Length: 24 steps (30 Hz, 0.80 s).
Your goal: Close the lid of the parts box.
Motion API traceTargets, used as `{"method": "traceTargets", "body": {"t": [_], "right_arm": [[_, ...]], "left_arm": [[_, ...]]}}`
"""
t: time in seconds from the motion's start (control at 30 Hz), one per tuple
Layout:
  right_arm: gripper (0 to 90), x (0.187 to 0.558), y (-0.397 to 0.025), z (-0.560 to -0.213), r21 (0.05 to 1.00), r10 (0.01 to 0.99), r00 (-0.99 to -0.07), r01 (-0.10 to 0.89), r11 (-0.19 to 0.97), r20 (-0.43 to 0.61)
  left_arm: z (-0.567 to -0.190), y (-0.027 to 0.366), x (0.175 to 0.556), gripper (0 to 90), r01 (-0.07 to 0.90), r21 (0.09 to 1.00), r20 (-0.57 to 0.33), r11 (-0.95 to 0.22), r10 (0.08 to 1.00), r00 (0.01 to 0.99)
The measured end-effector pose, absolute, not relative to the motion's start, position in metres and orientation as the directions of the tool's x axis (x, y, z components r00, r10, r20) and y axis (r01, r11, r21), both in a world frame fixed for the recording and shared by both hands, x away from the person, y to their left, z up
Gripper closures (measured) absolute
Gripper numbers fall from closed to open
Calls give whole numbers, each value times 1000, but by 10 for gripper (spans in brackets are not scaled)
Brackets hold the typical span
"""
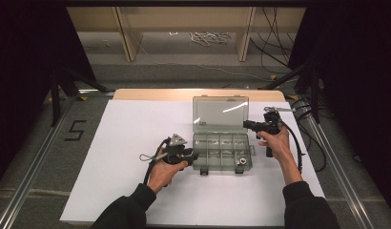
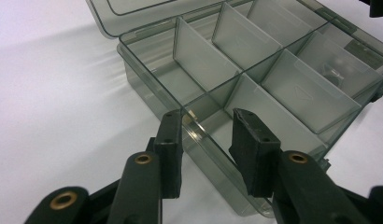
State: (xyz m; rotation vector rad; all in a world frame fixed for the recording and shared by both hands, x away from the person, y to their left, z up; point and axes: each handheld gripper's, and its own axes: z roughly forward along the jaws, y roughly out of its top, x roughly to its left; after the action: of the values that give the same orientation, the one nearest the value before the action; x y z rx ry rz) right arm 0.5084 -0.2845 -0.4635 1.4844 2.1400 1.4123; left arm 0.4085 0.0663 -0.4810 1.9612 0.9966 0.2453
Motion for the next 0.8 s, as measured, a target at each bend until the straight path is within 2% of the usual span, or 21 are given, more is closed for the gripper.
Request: {"method": "traceTargets", "body": {"t": [0.63, 0.8], "right_arm": [[796, 500, -287, -470, 823, 797, -521, 566, 52, 307], [826, 498, -289, -472, 838, 799, -526, 543, 52, 292]], "left_arm": [[-482, 66, 408, 640, 542, 796, -202, -269, 727, 656], [-482, 65, 408, 643, 540, 799, -203, -264, 727, 656]]}}
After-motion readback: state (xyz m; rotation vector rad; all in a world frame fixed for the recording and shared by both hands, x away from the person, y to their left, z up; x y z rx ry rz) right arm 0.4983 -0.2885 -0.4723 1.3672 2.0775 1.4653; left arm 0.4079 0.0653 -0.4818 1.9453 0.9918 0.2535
